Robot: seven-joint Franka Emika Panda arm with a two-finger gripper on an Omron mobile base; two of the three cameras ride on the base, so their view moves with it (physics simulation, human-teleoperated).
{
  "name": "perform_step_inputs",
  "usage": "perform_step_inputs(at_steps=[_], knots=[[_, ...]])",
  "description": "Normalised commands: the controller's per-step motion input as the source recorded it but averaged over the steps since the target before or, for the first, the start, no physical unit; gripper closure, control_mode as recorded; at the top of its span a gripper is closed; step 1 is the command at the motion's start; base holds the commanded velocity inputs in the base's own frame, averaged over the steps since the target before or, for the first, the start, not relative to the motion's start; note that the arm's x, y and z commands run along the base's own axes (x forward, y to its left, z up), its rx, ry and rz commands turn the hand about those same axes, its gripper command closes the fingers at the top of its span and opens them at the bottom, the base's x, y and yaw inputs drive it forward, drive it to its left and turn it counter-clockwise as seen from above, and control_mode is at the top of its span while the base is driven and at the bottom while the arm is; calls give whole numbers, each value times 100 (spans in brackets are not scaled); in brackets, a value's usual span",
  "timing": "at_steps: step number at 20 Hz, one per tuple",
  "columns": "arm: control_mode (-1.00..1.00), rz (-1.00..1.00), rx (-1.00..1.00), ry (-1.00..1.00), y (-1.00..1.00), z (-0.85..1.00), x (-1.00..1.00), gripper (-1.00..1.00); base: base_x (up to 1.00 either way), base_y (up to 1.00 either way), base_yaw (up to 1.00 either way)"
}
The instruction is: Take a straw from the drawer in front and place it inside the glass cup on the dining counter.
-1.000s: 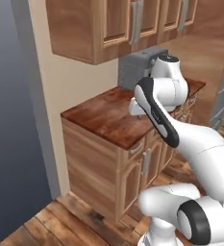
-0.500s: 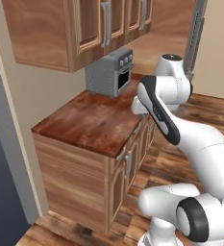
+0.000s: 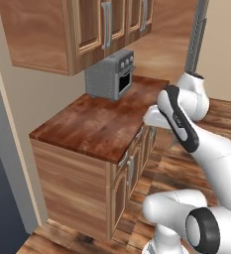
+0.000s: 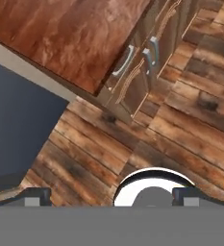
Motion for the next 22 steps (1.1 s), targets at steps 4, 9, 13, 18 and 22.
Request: perform_step_inputs(at_steps=[4,9,13,18,22], knots=[[-100,-4,58,0,-86,-100,-21,-100,0,0,0],[-100,-3,55,0,-78,-100,-2,-100,0,0,0],[-100,-9,53,0,-16,-100,50,-100,0,0,0],[-100,2,52,0,0,-89,92,-100,0,0,0],[-100,5,37,0,10,-66,98,-100,0,0,0]])
